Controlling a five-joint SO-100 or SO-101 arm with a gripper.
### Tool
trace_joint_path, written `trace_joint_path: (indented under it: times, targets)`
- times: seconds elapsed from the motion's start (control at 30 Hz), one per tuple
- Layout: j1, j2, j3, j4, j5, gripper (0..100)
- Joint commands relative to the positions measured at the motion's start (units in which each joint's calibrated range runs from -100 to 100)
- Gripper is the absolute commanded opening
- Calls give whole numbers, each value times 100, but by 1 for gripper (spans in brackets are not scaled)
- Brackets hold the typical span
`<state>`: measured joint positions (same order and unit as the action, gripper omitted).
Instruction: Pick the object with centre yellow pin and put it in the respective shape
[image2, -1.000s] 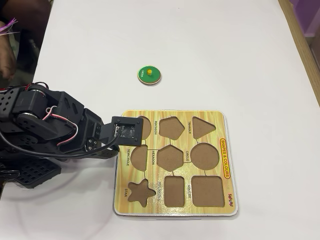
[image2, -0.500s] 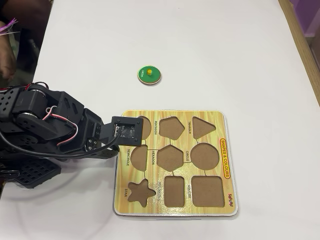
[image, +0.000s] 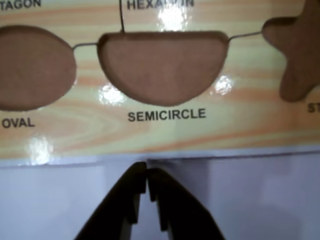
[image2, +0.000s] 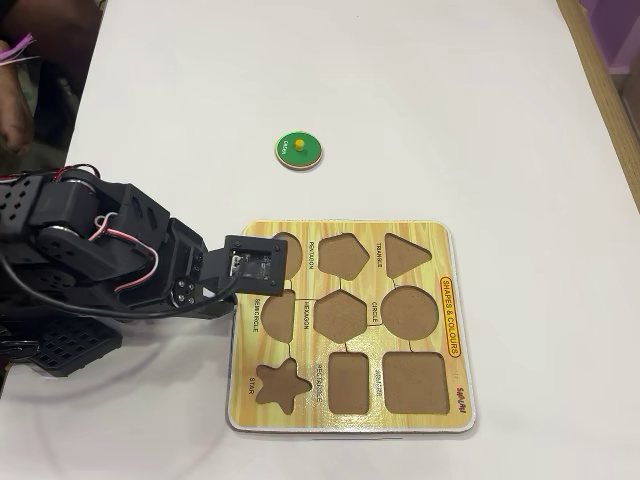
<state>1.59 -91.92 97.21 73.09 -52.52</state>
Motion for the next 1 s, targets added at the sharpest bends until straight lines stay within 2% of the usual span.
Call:
trace_joint_path:
  times: [0.0, 0.3, 0.63, 0.97]
  targets:
    - [-81, 1519, -728, -187, -30, 1]
    - [-735, 5218, -3138, -101, 27, 1]
    - [-1145, 6389, -5558, 703, 27, 1]
    - [-1048, 7879, -7095, 651, 17, 1]
